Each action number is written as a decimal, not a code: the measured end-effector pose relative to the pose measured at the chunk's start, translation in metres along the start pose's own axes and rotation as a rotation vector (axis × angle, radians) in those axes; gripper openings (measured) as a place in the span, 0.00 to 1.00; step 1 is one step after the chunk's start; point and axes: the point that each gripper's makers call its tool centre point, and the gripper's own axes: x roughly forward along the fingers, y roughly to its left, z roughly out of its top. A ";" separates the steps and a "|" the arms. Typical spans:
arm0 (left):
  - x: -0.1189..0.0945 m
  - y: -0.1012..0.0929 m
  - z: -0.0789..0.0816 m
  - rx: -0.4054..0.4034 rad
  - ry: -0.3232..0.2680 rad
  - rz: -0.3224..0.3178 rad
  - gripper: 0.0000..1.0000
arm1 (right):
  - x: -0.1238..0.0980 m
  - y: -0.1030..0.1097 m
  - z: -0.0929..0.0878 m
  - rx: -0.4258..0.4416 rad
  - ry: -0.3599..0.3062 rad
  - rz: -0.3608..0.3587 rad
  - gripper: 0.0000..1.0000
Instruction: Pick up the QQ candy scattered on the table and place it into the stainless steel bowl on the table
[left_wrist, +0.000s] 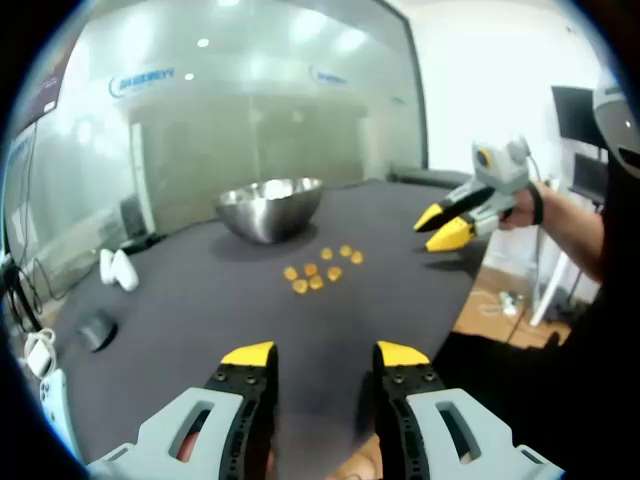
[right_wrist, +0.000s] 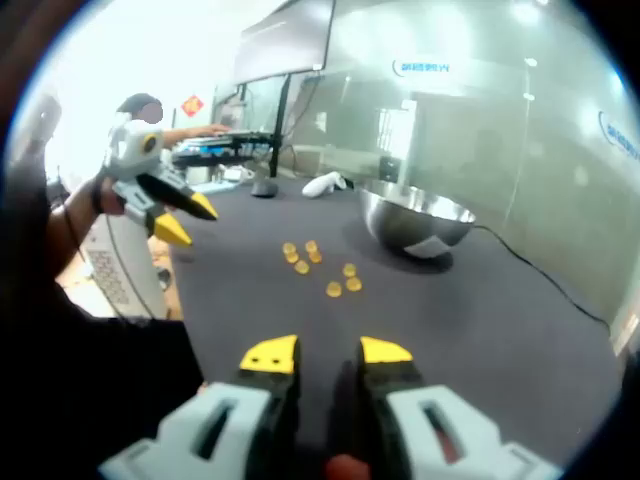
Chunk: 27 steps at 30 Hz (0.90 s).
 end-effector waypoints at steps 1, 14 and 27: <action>0.000 0.000 0.000 -0.001 -0.001 0.000 0.40 | 0.000 0.000 0.000 0.001 0.000 0.000 0.23; -0.003 -0.001 0.000 0.004 0.000 0.003 0.40 | -0.001 0.002 -0.002 0.000 0.010 0.003 0.23; -0.004 -0.002 -0.002 0.023 0.009 0.007 0.40 | 0.001 0.005 -0.003 0.031 0.003 0.019 0.23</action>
